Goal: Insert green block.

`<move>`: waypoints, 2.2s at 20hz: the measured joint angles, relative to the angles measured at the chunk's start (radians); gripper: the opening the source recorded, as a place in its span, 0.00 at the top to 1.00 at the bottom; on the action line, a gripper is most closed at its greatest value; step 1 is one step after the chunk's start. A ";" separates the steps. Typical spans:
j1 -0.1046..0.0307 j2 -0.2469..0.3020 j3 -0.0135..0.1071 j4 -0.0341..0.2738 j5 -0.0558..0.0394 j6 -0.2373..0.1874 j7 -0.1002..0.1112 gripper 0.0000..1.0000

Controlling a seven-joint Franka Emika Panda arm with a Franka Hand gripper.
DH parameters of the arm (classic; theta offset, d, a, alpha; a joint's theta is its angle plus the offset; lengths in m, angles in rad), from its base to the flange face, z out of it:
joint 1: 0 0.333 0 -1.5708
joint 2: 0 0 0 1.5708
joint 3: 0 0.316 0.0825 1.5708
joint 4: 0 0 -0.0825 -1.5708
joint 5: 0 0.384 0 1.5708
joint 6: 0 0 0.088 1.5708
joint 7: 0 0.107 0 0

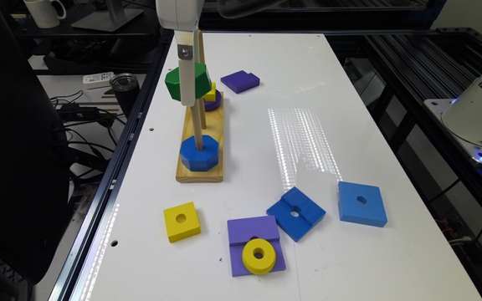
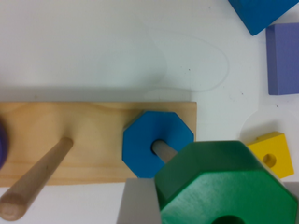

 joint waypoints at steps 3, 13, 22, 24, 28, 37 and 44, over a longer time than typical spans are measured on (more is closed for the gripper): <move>0.001 0.001 0.000 0.001 -0.0009 0.001 0.001 1.00; 0.002 0.005 0.000 0.004 -0.0024 0.005 0.001 1.00; 0.010 0.006 0.000 0.004 -0.0180 0.004 0.020 1.00; 0.011 0.006 0.000 0.004 -0.0200 0.004 0.021 1.00; 0.011 0.009 0.000 0.000 -0.0212 0.005 0.022 1.00; 0.012 0.010 0.000 0.000 -0.0214 0.005 0.023 1.00; 0.012 0.011 -0.001 0.001 -0.0218 0.006 0.023 1.00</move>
